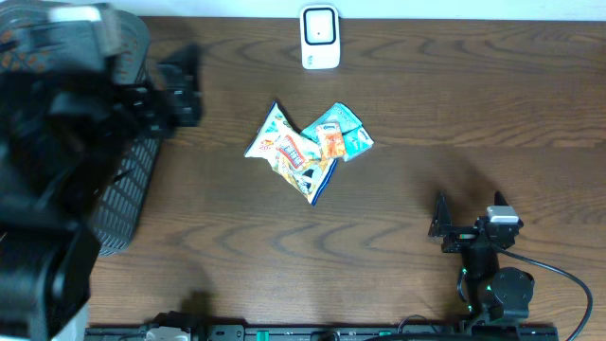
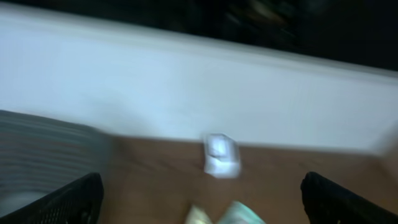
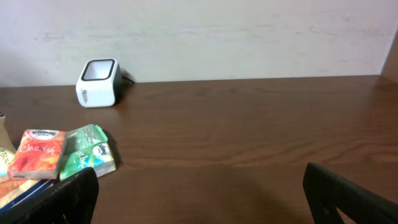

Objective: Scan the item barcode
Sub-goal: 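Move the left gripper back into the grey basket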

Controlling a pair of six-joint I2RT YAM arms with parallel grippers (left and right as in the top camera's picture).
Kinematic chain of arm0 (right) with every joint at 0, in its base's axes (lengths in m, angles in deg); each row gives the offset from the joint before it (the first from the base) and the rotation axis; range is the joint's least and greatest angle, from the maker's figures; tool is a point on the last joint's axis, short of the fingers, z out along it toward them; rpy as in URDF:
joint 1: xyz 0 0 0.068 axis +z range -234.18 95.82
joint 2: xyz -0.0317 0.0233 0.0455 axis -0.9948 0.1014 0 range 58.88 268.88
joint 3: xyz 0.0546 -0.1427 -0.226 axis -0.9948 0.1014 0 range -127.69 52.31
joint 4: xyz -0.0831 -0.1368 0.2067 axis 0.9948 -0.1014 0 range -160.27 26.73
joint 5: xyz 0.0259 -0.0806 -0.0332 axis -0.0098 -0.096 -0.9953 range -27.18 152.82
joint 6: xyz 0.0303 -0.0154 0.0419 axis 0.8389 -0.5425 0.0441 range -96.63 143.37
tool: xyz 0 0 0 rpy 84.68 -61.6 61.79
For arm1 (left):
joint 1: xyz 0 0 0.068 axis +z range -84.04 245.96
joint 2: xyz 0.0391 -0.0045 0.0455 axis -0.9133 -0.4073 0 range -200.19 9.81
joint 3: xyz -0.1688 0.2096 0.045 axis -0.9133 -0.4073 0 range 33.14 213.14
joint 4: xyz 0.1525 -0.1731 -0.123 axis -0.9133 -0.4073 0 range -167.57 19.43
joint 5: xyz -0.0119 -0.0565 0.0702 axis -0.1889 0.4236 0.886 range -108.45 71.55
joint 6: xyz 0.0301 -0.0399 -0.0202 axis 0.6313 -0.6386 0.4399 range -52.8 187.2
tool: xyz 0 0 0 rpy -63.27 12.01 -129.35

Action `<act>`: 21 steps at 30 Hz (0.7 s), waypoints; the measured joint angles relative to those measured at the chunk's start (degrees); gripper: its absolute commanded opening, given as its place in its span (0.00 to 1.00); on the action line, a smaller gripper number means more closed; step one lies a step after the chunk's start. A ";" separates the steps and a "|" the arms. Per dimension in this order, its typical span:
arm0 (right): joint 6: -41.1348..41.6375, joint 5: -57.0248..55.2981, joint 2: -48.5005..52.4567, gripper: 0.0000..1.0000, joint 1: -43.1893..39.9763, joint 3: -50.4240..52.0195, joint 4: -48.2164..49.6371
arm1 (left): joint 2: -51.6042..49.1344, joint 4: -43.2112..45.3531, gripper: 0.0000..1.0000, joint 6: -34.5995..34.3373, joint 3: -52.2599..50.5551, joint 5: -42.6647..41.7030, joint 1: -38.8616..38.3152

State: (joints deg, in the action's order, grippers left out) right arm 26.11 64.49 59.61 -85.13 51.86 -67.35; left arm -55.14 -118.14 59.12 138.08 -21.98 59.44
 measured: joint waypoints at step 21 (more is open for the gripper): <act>0.02 0.02 0.00 0.99 0.00 0.00 0.00 | -10.45 -5.25 0.99 4.28 2.29 23.58 30.18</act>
State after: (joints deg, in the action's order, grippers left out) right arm 26.14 64.51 59.61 -85.13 51.86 -67.35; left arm -65.59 -123.39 63.41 140.38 1.61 89.62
